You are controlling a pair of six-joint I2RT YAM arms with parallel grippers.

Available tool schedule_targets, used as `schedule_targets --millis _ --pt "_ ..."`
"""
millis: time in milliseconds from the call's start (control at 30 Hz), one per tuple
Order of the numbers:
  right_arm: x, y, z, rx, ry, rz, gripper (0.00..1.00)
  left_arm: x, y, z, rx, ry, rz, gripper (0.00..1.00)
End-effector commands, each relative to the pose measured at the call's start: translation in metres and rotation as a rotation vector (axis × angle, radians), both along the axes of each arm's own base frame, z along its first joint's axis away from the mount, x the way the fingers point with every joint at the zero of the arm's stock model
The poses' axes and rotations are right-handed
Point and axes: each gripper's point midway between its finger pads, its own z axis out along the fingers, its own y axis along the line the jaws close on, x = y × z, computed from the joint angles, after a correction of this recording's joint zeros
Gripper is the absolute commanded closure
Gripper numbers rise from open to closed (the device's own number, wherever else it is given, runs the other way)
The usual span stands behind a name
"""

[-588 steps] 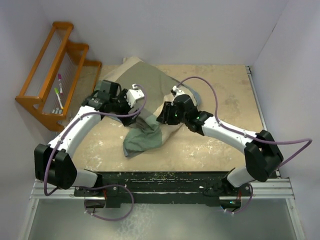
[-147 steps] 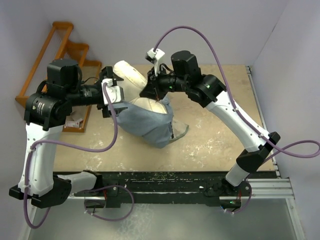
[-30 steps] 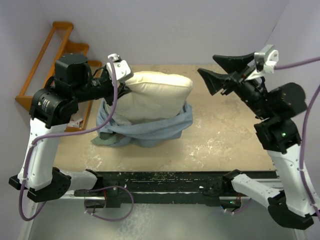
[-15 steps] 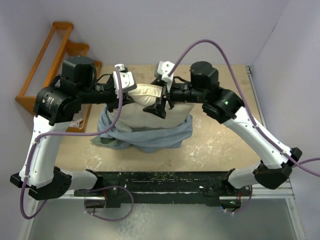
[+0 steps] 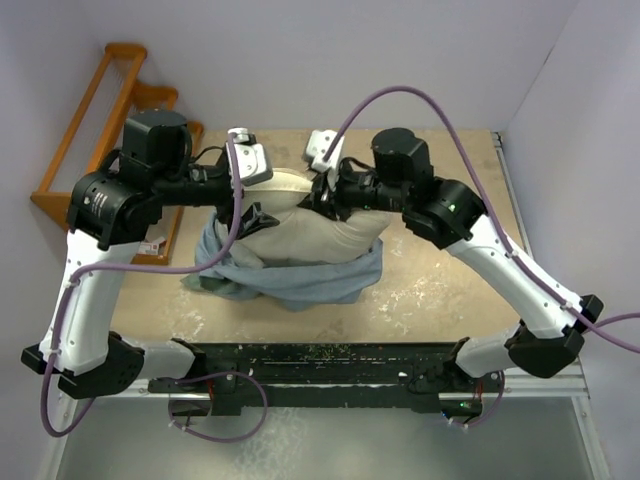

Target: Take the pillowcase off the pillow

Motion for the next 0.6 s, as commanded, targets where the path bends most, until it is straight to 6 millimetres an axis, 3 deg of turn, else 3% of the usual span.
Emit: schedule_targets --millis 0,100,200,267,367,500,567 --pt "0.034 -0.041 0.057 0.251 -0.1 -0.101 0.83 0.006 0.006 0.013 -0.002 -0.089 0.02 0.03" --pt "0.018 -0.053 0.087 0.357 -0.226 -0.039 0.93 0.041 0.047 -0.02 0.074 -0.072 0.131 0.02" --pt "0.016 -0.055 0.084 0.325 -0.222 -0.028 0.96 0.064 0.086 -0.054 0.098 0.015 0.182 0.03" --pt "0.017 -0.054 0.076 0.299 -0.203 -0.029 0.98 0.067 0.098 -0.068 0.098 0.052 0.186 0.0" --pt "0.019 -0.058 0.07 0.306 -0.211 -0.055 1.0 0.058 0.101 -0.087 0.118 0.049 0.161 0.01" --pt "0.031 -0.056 0.057 0.298 -0.172 -0.096 1.0 0.063 0.125 -0.156 0.223 0.198 0.158 0.0" --pt "0.03 -0.059 0.06 0.332 -0.193 -0.113 1.0 0.062 0.137 -0.18 0.235 0.268 0.156 0.01"
